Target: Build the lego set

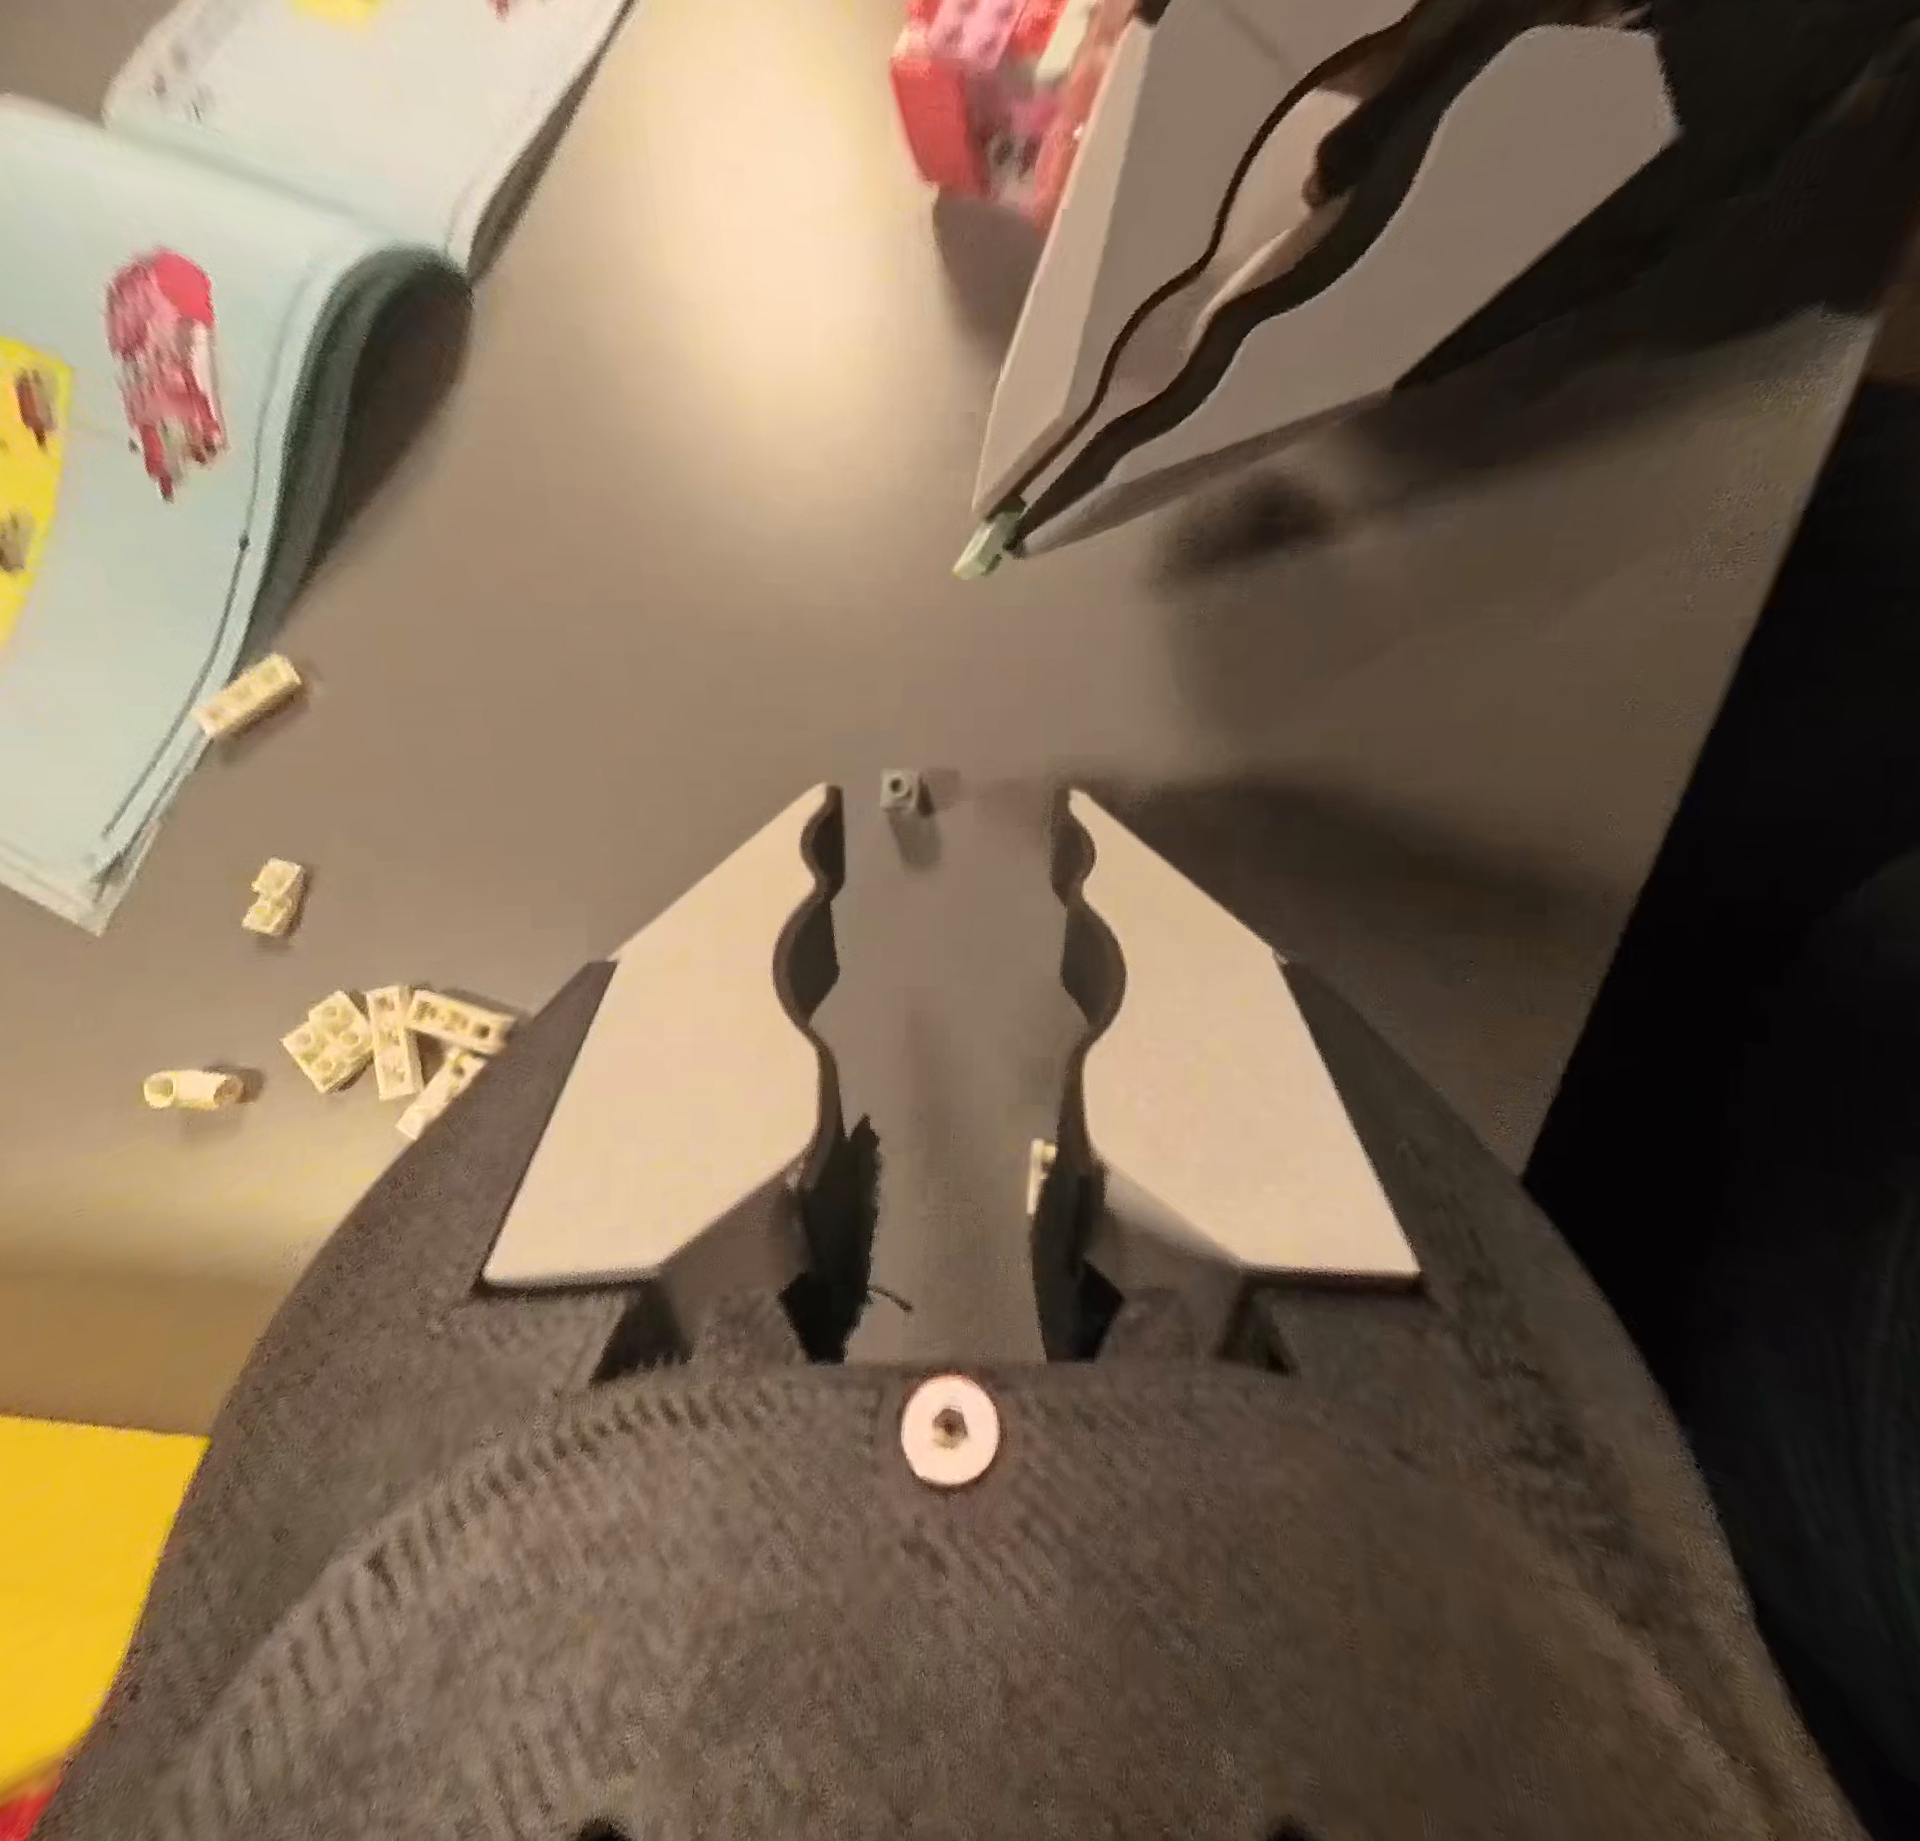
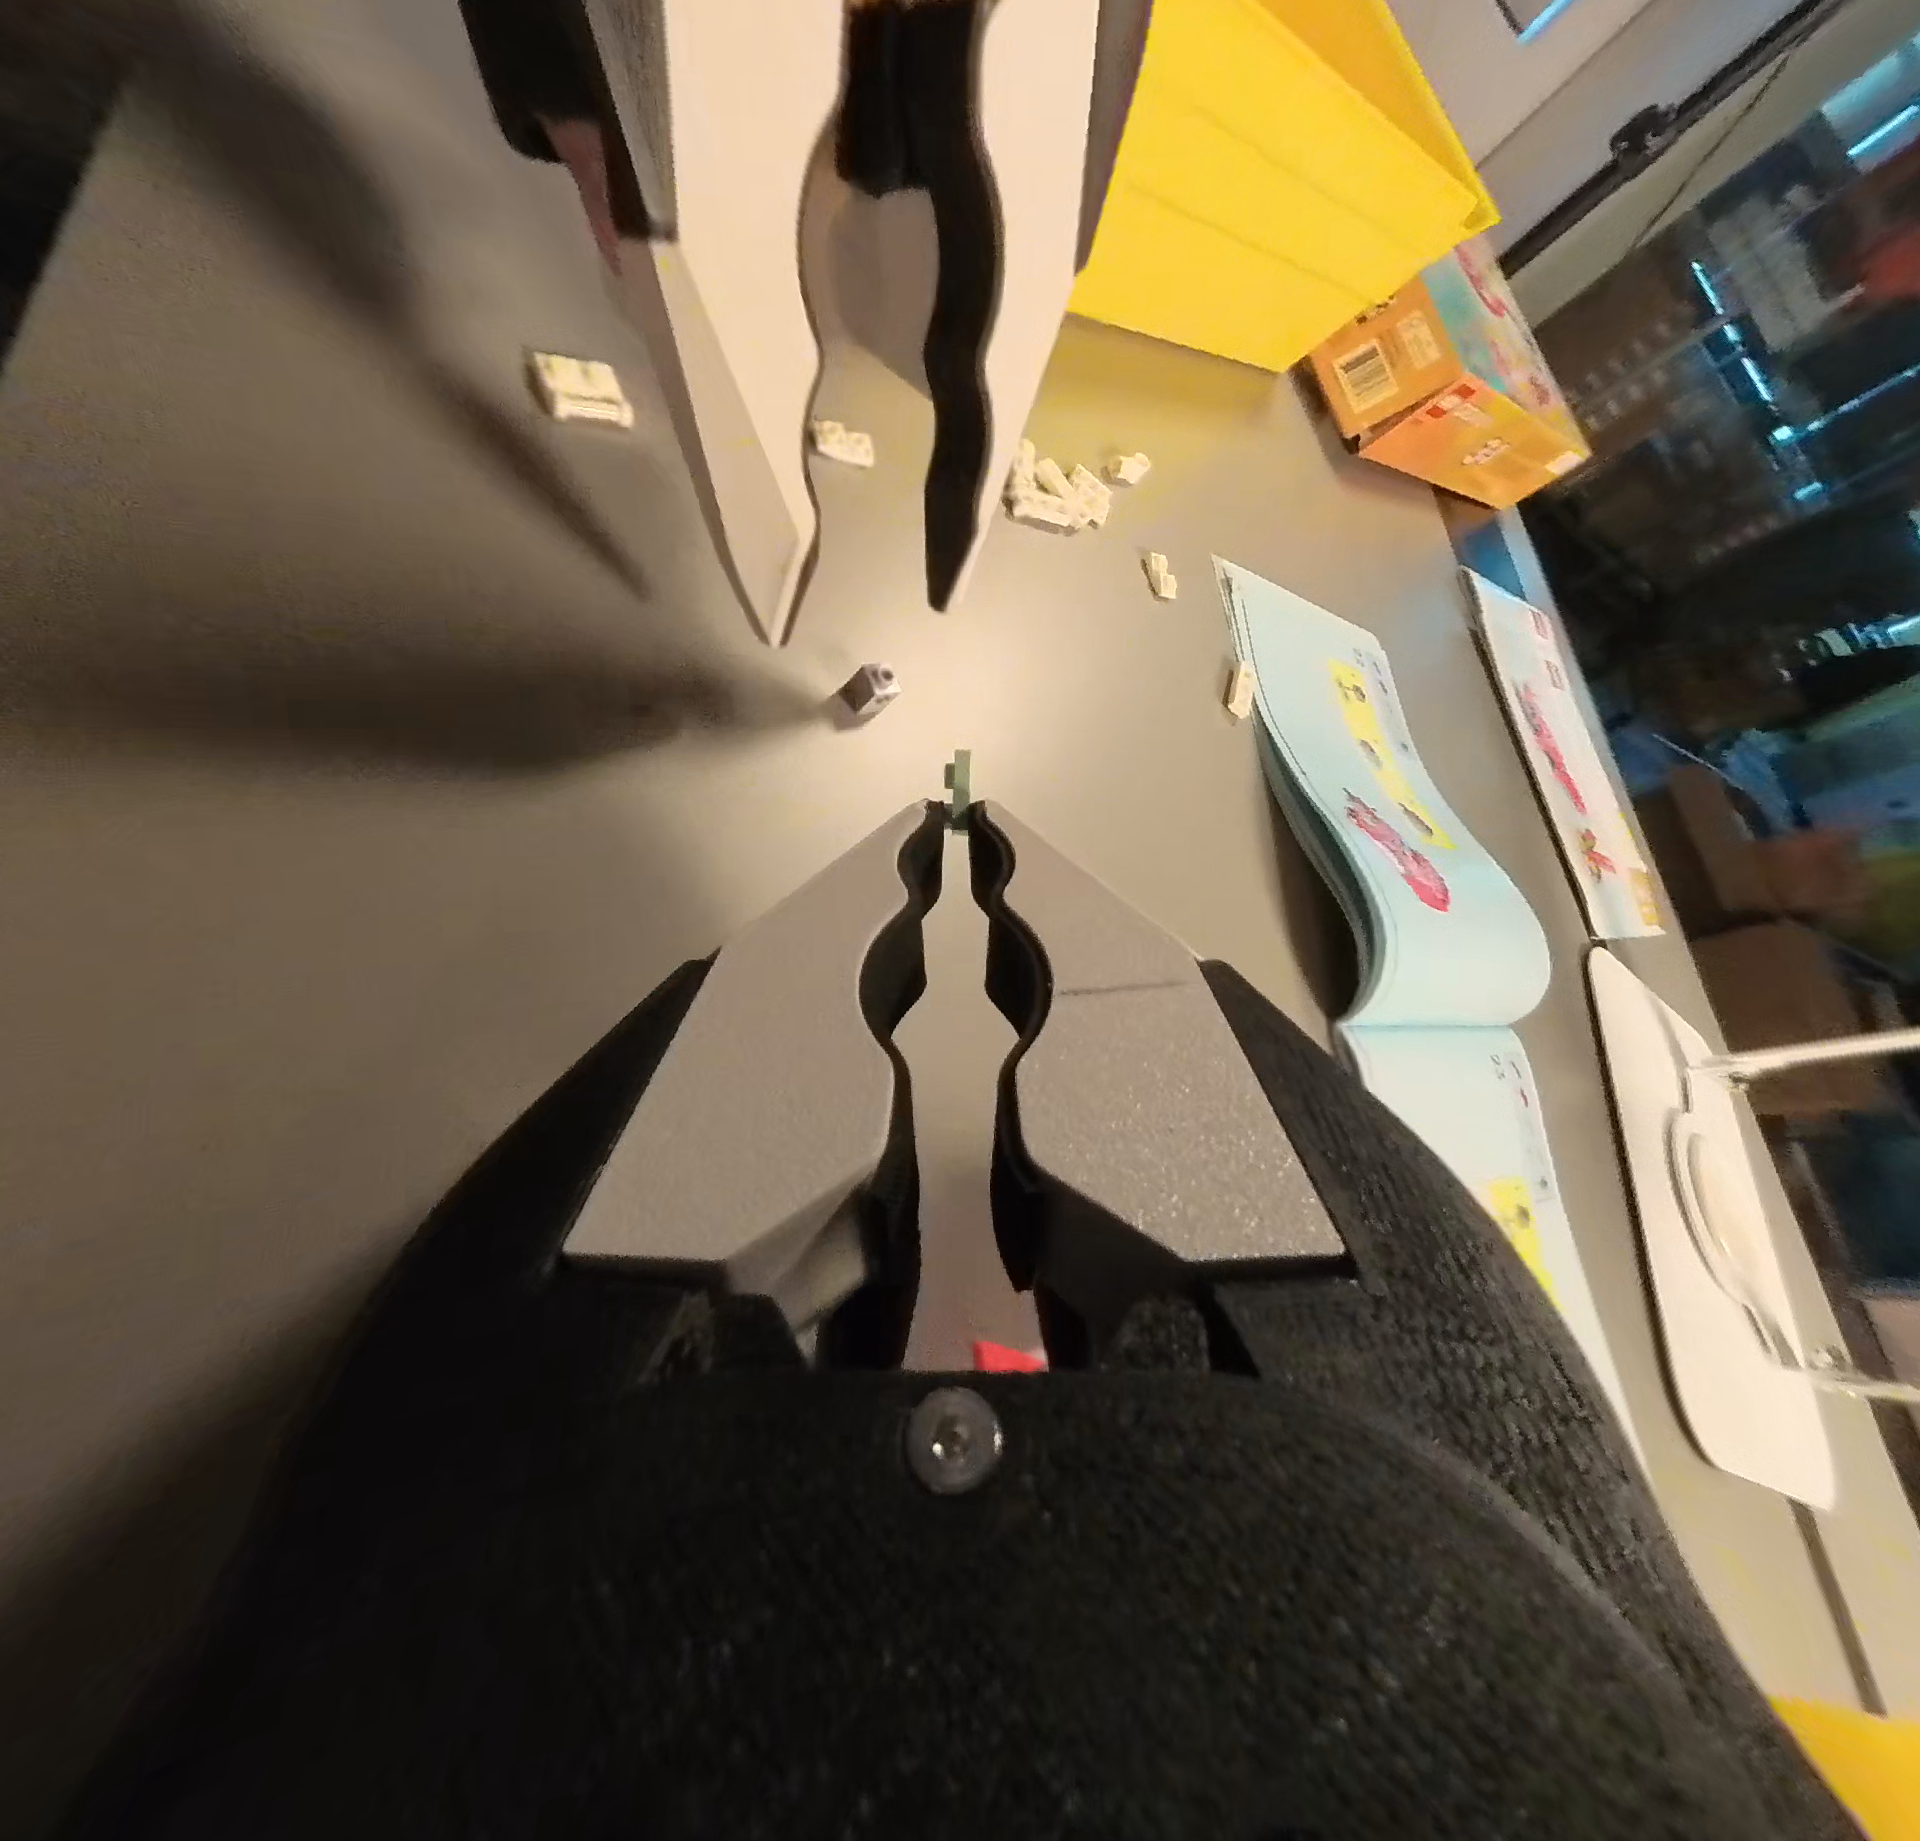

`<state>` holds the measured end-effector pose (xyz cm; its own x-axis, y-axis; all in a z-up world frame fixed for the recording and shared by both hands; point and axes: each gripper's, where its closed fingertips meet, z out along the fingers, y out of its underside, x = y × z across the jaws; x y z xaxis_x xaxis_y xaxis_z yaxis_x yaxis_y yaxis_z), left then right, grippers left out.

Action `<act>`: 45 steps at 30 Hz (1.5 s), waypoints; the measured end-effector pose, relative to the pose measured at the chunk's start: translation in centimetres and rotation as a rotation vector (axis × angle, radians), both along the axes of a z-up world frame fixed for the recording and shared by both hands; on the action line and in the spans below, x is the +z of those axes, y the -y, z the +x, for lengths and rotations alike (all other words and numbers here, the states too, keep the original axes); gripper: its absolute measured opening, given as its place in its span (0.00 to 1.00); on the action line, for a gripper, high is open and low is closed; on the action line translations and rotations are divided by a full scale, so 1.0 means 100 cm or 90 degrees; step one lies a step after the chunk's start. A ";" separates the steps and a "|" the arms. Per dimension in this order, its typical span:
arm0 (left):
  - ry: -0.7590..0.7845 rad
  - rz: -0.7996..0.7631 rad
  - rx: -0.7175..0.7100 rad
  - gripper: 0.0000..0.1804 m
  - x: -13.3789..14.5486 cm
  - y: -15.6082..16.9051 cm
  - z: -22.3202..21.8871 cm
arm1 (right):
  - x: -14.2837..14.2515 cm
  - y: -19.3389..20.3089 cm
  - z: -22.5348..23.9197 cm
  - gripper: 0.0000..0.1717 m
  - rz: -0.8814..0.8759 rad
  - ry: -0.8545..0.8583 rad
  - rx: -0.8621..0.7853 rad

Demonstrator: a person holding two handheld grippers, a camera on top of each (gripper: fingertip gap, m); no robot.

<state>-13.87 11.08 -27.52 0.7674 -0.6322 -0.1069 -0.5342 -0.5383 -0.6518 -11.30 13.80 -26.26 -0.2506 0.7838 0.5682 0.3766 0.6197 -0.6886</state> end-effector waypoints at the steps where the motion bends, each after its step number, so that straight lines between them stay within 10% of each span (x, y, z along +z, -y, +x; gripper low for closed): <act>1: -0.011 -0.017 0.005 0.21 -0.004 -0.002 -0.002 | -0.003 -0.001 -0.003 0.02 0.000 -0.004 -0.007; 15: -0.081 -0.040 -0.032 0.04 -0.024 -0.008 -0.002 | -0.011 -0.008 -0.010 0.02 -0.113 0.012 -0.064; 25: -0.499 0.590 -0.189 0.03 0.038 -0.028 -0.009 | 0.006 -0.009 -0.023 0.01 -0.362 -0.012 -0.105; 45: -0.781 0.797 -0.391 0.03 0.022 -0.011 0.004 | 0.008 0.011 -0.022 0.02 -0.401 0.008 -0.035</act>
